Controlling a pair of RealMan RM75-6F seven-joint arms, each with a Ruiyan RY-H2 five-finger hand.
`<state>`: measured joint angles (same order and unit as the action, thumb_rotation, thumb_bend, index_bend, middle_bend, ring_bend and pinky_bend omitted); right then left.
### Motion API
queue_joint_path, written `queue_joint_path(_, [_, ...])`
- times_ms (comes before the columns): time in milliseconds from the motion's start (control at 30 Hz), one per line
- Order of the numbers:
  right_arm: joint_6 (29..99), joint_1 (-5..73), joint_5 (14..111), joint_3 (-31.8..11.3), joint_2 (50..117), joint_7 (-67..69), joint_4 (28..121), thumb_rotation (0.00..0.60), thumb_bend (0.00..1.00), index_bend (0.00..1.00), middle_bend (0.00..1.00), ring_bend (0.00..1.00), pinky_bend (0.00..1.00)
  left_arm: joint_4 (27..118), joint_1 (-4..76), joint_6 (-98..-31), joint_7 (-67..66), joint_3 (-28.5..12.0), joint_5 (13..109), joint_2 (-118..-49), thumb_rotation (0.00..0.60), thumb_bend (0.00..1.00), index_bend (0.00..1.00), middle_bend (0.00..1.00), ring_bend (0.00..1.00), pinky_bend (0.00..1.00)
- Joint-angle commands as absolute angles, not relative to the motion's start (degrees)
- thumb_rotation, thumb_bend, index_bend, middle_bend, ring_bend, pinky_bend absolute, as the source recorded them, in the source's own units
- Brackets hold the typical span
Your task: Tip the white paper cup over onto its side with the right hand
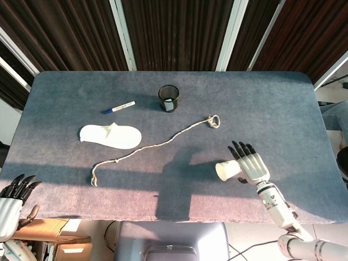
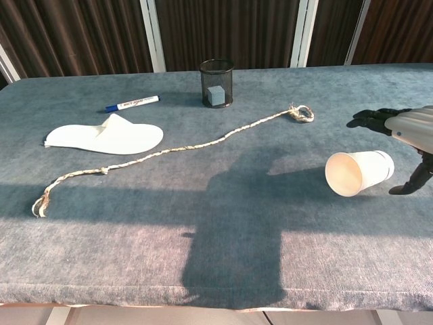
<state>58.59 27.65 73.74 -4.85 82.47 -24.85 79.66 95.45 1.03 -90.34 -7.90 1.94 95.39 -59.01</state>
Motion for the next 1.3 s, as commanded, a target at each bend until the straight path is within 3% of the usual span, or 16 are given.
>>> queue_joint_path(33, [56.0,28.6,72.9,-4.9,82.6,-21.7,76.7,0.600,0.24,0.17,0.20,0.14,0.31,95.4,1.0,-90.3,-7.9,1.9,95.3,-59.0,0.600,0.34,0.25,0.16,0.10,0.29])
queue_joint_path(133, [54.5,29.2,73.2,-4.9,83.5,-18.7,74.3,0.600,0.24,0.22,0.24,0.18,0.34,95.5,1.0,-90.3,-7.9,1.9,95.2,-59.0,0.600,0.34,0.25,0.16,0.10,0.29])
queue_joint_path(300, [53.9,29.8,74.5,-4.5,84.7,-16.2,71.2,0.600,0.36,0.31,0.30,0.25,0.40,95.5,1.0,-90.3,-7.9,1.9,95.2,-59.0,0.600,0.34,0.25,0.16,0.10,0.29])
queue_joint_path(400, [54.3,29.9,75.8,-4.1,85.1,-14.7,70.2,0.600,0.41,0.35,0.31,0.27,0.42,95.5,1.0,-90.2,-8.0,1.9,95.3,-59.0,0.600,0.34,0.26,0.16,0.10,0.29])
queue_joint_path(733, [56.5,30.6,80.8,-3.0,86.2,-9.2,67.7,0.600,0.47,0.39,0.31,0.30,0.44,95.4,1.2,-89.7,-7.9,1.9,94.9,-59.0,0.600,0.34,0.25,0.16,0.10,0.29])
queue_joint_path(900, [57.7,30.3,81.7,-2.6,86.9,-9.4,66.6,0.600,0.57,0.48,0.38,0.37,0.51,95.5,1.2,-89.8,-8.1,1.8,94.9,-59.1,0.600,0.34,0.26,0.16,0.10,0.29])
queue_joint_path(1067, [61.2,29.4,82.4,-3.0,88.2,-11.4,65.1,0.600,0.69,0.65,0.51,0.49,0.60,95.5,1.1,-90.0,-8.0,1.9,95.0,-59.1,0.600,0.34,0.26,0.16,0.10,0.29])
queue_joint_path(1300, [73.2,28.2,88.9,-2.7,90.9,-25.9,61.5,0.600,0.72,0.73,0.53,0.51,0.62,95.5,1.0,-90.2,-7.9,1.8,94.9,-59.0,0.600,0.34,0.26,0.16,0.10,0.29])
